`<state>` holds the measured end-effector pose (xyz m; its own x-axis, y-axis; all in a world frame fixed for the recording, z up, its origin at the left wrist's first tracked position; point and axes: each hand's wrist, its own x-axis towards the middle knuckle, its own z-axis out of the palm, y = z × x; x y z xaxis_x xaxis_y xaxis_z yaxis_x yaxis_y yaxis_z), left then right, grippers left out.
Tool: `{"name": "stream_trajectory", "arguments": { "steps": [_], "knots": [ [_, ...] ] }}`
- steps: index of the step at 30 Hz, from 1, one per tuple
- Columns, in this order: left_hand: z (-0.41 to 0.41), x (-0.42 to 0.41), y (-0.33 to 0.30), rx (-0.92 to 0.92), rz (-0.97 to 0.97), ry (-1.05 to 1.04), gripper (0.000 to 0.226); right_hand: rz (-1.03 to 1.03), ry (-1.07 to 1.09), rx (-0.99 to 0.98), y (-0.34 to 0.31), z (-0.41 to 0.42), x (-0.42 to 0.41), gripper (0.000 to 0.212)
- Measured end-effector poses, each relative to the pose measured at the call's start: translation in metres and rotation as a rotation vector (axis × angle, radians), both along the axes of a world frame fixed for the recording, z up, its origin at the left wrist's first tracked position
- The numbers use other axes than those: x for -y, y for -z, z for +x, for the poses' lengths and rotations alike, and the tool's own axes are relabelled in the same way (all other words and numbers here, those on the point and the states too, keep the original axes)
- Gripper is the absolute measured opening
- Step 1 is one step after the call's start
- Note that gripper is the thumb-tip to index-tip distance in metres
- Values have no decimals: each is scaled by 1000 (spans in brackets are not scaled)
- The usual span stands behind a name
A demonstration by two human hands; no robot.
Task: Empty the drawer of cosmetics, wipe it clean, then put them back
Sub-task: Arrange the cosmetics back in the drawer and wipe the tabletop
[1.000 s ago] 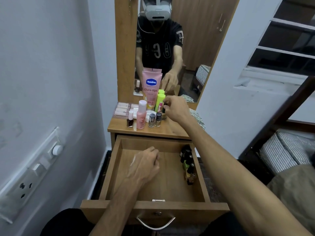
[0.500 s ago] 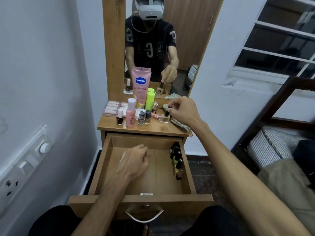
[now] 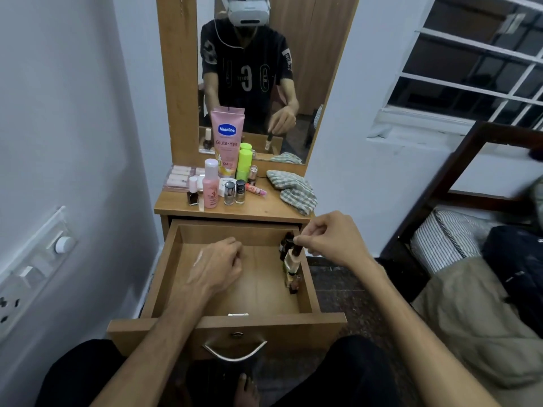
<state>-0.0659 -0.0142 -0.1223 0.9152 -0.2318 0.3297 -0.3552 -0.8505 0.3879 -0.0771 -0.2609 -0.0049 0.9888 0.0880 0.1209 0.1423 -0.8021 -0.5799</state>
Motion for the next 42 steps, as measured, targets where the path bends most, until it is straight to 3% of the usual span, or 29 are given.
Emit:
{"name": "stream_trajectory", "arguments": {
  "steps": [16,26,30,33,39,42],
  "knots": [
    [-2,-1,2,-3,5,24,14,-200,67,-64,69,-30,8,29],
    [-1,-1,1,-17,-4,44,14,-243,93,-80,75,-32,7,25],
    [-1,0,1,-19,-10,36,14,-274,75,-81,67,-31,6,32],
    [0,1,2,-8,-25,31,15,-266,39,-32,49,-20,-5,34],
    [2,1,4,-24,-43,37,13,-86,61,145,13,50,-49,9],
    [4,1,5,-17,-42,35,12,-81,94,215,8,98,-76,12]
  ]
}}
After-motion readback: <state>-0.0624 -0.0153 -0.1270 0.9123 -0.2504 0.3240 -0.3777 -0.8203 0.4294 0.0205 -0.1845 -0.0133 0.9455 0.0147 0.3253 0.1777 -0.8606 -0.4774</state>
